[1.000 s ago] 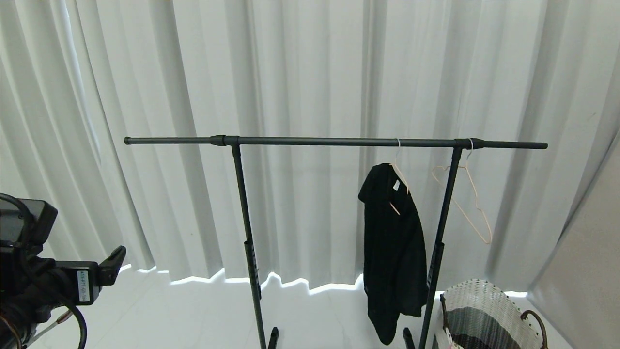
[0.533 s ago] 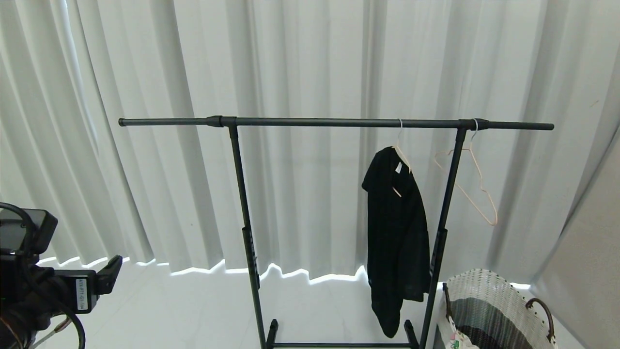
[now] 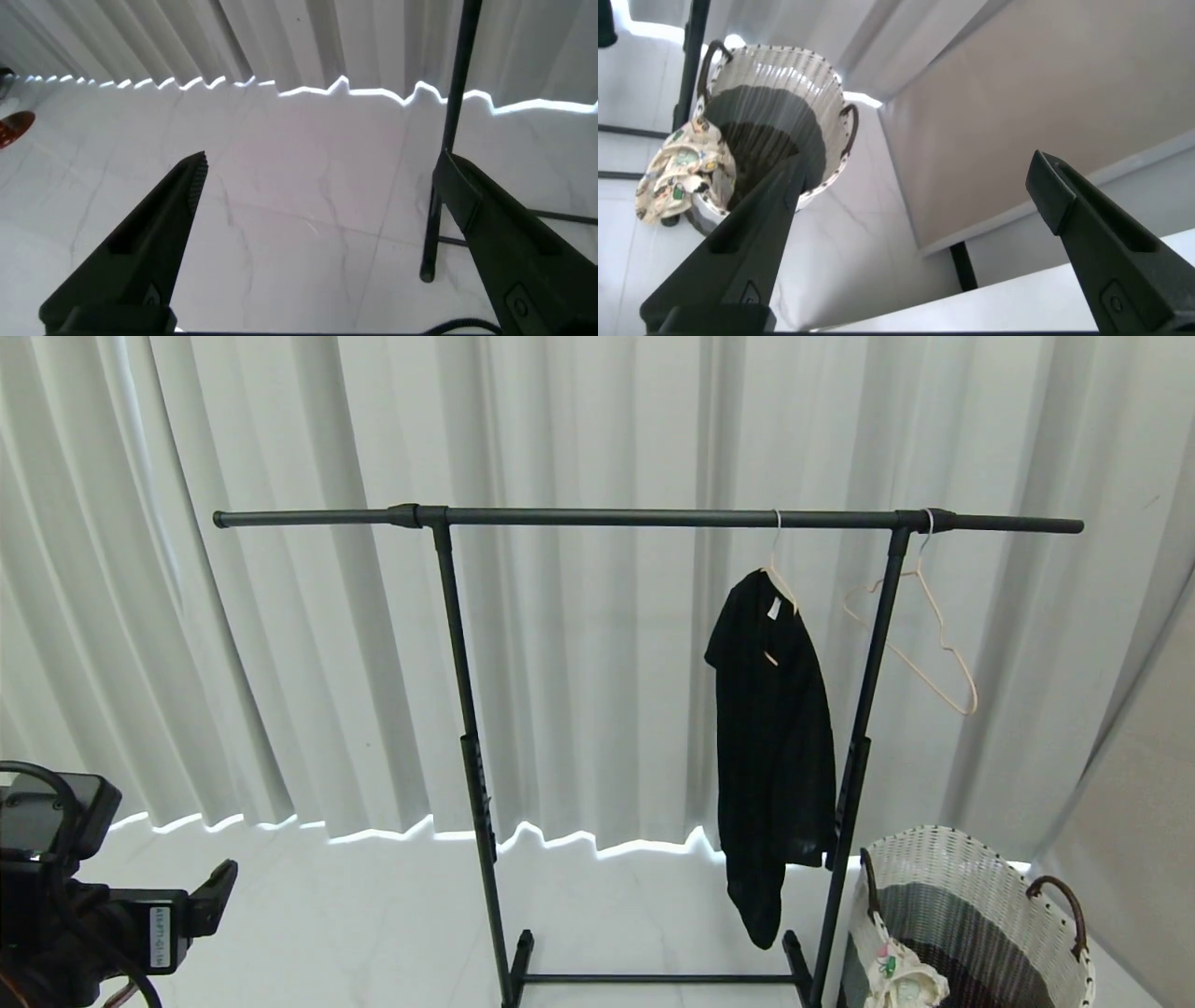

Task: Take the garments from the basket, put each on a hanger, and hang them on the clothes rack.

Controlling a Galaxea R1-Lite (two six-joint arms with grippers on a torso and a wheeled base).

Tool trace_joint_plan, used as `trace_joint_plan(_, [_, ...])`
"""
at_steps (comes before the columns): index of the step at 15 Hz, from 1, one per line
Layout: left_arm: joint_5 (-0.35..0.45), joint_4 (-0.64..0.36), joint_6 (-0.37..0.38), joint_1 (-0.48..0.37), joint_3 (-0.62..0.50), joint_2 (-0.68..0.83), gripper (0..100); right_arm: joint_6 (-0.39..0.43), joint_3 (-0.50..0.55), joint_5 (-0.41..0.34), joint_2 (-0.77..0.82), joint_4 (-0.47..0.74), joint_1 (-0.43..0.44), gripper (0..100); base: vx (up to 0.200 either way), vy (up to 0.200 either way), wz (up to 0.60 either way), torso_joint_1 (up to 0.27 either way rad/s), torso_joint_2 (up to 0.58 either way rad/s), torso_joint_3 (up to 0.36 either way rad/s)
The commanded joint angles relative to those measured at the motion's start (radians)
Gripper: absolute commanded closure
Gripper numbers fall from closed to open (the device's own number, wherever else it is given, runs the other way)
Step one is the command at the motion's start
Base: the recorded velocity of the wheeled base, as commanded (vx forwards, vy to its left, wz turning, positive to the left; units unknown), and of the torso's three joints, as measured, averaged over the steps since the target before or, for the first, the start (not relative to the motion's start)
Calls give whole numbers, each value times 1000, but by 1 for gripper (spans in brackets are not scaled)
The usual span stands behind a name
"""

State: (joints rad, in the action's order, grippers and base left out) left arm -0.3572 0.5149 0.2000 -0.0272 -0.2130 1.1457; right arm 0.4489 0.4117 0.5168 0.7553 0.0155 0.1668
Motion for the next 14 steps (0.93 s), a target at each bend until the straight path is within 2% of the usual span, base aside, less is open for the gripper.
trace_joint_plan(1, [0, 1, 2, 0, -3, 0, 0, 1, -4, 0, 6, 0, 0, 0, 0, 0, 0, -203, 486, 276])
trace_joint_plan(10, [0, 1, 4, -10, -2, -3, 0, -1, -45, 0, 1, 0, 0, 0, 0, 0, 0, -172, 466, 292])
trace_joint_plan(14, [1, 1, 7, -45, -2, 3, 0, -1, -56, -3, 12, 1, 0, 0, 0, 0, 0, -56, 171, 119])
